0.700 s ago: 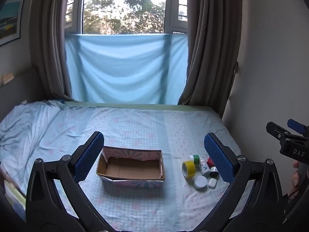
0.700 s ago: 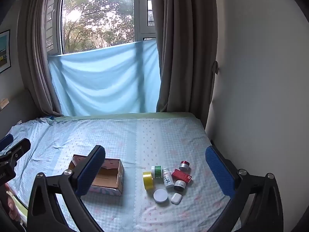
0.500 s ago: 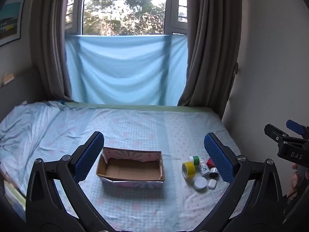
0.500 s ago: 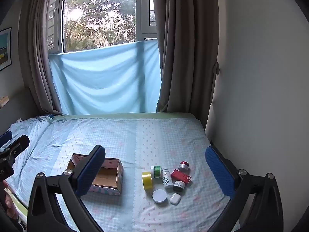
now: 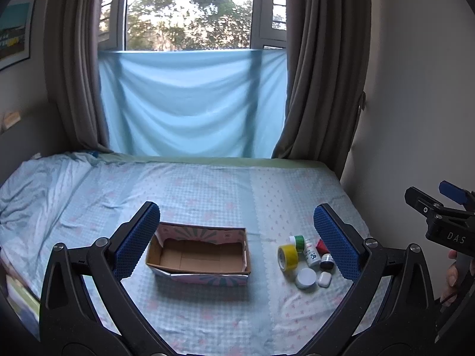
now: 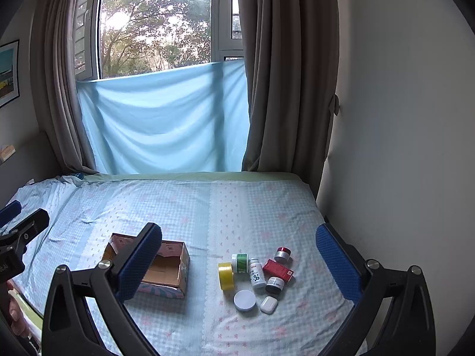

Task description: Organize rigid objects

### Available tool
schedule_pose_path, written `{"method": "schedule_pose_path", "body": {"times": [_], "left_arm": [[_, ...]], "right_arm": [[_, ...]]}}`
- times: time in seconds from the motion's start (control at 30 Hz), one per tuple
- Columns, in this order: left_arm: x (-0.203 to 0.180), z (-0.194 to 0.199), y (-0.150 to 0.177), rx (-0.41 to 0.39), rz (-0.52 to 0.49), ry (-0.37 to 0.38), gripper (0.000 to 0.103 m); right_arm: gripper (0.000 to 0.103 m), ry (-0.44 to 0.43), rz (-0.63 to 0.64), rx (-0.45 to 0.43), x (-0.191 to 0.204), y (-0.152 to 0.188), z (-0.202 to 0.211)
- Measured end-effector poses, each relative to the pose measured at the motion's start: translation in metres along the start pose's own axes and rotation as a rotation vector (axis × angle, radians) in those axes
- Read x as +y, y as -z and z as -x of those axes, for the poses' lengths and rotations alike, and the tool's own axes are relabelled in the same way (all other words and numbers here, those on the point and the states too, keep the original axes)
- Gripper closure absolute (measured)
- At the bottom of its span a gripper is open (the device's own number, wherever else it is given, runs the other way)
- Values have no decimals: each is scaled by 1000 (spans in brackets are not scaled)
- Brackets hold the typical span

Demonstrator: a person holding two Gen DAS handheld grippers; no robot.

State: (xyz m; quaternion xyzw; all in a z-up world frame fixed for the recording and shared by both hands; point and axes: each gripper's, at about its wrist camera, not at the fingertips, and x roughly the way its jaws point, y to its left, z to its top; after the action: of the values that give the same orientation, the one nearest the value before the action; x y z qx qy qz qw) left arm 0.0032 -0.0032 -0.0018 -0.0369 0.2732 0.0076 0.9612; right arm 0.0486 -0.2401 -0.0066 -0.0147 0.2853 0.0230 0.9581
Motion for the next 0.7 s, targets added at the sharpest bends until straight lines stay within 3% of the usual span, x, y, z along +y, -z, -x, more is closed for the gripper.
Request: {"method": "schedule_pose_path", "body": {"times": [0.7], "left_arm": [[-5, 5, 2, -11, -3, -17, 0]], "right_arm": [[0, -4, 3, 0, 3, -1, 5]]}}
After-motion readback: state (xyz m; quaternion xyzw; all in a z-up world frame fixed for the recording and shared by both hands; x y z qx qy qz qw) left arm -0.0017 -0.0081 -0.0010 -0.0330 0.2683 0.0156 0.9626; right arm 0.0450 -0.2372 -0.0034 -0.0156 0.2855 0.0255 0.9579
